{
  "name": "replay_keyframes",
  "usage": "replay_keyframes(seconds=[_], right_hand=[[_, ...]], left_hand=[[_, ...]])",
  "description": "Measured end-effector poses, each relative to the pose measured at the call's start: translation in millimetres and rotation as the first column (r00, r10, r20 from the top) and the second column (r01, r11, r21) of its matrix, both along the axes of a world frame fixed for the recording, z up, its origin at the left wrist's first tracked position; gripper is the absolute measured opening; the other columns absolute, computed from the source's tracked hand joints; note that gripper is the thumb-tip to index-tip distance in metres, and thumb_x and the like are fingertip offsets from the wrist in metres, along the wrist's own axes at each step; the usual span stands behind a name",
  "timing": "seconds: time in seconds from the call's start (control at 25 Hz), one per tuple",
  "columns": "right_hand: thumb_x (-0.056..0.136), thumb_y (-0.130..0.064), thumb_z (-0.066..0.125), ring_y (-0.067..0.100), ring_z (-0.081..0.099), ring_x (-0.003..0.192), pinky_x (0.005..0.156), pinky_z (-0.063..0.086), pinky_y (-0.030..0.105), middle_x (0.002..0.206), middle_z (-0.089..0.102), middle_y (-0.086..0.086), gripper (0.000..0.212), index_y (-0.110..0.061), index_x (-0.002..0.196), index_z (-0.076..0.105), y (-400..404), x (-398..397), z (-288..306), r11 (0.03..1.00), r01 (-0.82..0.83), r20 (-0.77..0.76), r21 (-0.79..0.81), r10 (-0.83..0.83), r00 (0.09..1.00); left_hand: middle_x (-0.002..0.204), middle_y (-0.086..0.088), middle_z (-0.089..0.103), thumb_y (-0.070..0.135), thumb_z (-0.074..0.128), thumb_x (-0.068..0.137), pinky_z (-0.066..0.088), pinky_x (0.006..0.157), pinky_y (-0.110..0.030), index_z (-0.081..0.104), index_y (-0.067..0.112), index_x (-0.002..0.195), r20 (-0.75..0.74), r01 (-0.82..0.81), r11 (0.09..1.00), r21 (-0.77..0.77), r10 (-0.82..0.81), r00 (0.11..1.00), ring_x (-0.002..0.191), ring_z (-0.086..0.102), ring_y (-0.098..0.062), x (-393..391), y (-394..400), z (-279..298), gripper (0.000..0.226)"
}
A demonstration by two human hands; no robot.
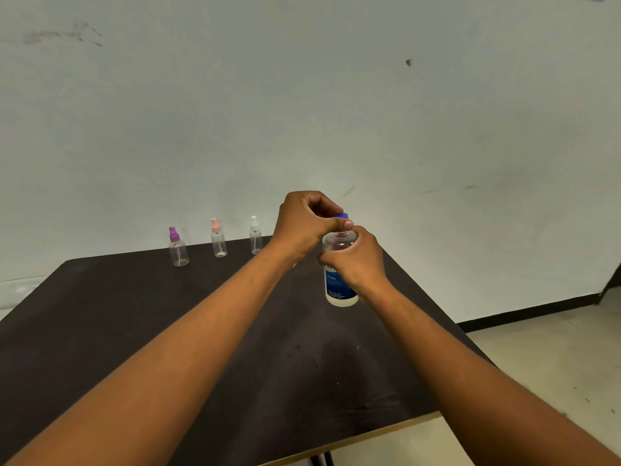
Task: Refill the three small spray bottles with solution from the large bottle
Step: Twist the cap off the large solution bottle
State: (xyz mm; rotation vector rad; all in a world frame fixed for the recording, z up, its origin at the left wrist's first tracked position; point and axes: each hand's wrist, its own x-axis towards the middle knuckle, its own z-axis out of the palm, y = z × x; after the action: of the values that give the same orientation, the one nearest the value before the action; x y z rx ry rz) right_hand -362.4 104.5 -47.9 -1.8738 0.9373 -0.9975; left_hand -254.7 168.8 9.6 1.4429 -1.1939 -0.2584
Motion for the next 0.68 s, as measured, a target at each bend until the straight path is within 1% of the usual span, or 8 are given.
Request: replay_keyframes(seconds=[0.08, 0.12, 0.2, 0.28, 0.4, 0.48, 0.56, 0.68], right_hand=[[0.057, -0.03, 0.08, 0.009, 0.065, 0.081, 0.065, 0.052, 0.024, 0.092, 0.066, -0.01, 0.048, -0.032, 0.099, 0.057, -1, -2, 0, 1.0, 0.0, -0.002, 0.007, 0.0, 1.0], [0.057, -0.03, 0.08, 0.008, 0.064, 0.08, 0.063, 0.05, 0.022, 0.091, 0.066, -0.012, 0.046, -0.034, 0.097, 0.057, -2, -3, -1, 1.0, -0.001, 0.004, 0.009, 0.0, 1.0], [0.058, -0.03, 0.081, 0.007, 0.064, 0.078, 0.062, 0.046, 0.02, 0.09, 0.066, -0.013, 0.046, -0.033, 0.097, 0.058, -4, -5, -1, 1.0, -0.003, 0.015, 0.011, 0.002, 1.0], [0.058, -0.029, 0.082, 0.008, 0.065, 0.078, 0.063, 0.047, 0.02, 0.091, 0.067, -0.012, 0.049, -0.03, 0.101, 0.059, -4, -6, -1, 1.0, -0.005, 0.013, 0.005, 0.005, 1.0], [0.058, -0.029, 0.082, 0.01, 0.066, 0.083, 0.067, 0.051, 0.023, 0.096, 0.068, -0.007, 0.054, -0.027, 0.107, 0.059, -4, -5, -2, 1.0, -0.019, 0.005, 0.0, 0.019, 1.0], [0.058, -0.028, 0.082, 0.009, 0.066, 0.084, 0.065, 0.05, 0.022, 0.097, 0.068, -0.007, 0.054, -0.027, 0.107, 0.059, -5, -5, -4, 1.0, -0.019, 0.01, 0.005, 0.019, 1.0], [0.059, -0.028, 0.082, 0.008, 0.066, 0.083, 0.062, 0.048, 0.02, 0.095, 0.067, -0.009, 0.053, -0.029, 0.107, 0.058, -6, -4, -4, 1.0, -0.02, 0.008, 0.013, 0.02, 1.0], [0.058, -0.031, 0.082, 0.009, 0.064, 0.084, 0.064, 0.047, 0.02, 0.098, 0.066, -0.008, 0.056, -0.028, 0.109, 0.058, -12, -6, -8, 0.999, -0.012, 0.003, 0.034, 0.012, 1.0]], left_hand=[[0.092, 0.003, 0.079, 0.015, 0.09, 0.074, 0.062, 0.08, -0.029, 0.078, 0.013, 0.096, 0.002, 0.033, 0.999, 0.004, -0.033, 0.999, 0.087, 0.075, -0.012, 1, 1, 3, 0.024], [0.099, 0.004, 0.079, 0.011, 0.087, 0.078, 0.061, 0.083, -0.028, 0.079, 0.015, 0.102, -0.006, 0.091, 0.996, 0.001, -0.091, 0.996, 0.093, 0.075, -0.012, 4, 2, 6, 0.025], [0.111, 0.005, 0.078, 0.003, 0.077, 0.087, 0.059, 0.086, -0.023, 0.078, 0.017, 0.113, -0.019, 0.235, 0.972, 0.022, -0.234, 0.972, 0.104, 0.073, -0.01, 9, 6, 10, 0.03], [0.11, 0.007, 0.078, -0.005, 0.068, 0.091, 0.057, 0.085, -0.018, 0.078, 0.017, 0.114, 0.029, 0.284, 0.953, 0.1, -0.289, 0.957, 0.106, 0.072, -0.006, 12, 7, 11, 0.033], [0.101, 0.01, 0.078, -0.002, 0.072, 0.089, 0.056, 0.081, -0.015, 0.08, 0.017, 0.108, 0.114, 0.201, 0.97, 0.137, -0.217, 0.97, 0.097, 0.072, -0.001, 9, 3, 9, 0.028], [0.097, 0.006, 0.079, 0.007, 0.081, 0.084, 0.059, 0.082, -0.022, 0.081, 0.016, 0.103, 0.137, 0.127, 0.986, 0.107, -0.141, 0.98, 0.092, 0.074, -0.005, 5, -1, 7, 0.021], [0.094, 0.002, 0.078, 0.015, 0.087, 0.079, 0.062, 0.085, -0.031, 0.081, 0.016, 0.099, 0.147, 0.06, 0.995, 0.076, -0.07, 0.987, 0.089, 0.074, -0.011, 3, -5, 8, 0.021], [0.094, -0.001, 0.078, 0.019, 0.088, 0.078, 0.062, 0.086, -0.034, 0.08, 0.016, 0.098, 0.116, 0.014, 1.0, 0.009, -0.015, 0.993, 0.09, 0.074, -0.016, 4, -10, 15, 0.022]])
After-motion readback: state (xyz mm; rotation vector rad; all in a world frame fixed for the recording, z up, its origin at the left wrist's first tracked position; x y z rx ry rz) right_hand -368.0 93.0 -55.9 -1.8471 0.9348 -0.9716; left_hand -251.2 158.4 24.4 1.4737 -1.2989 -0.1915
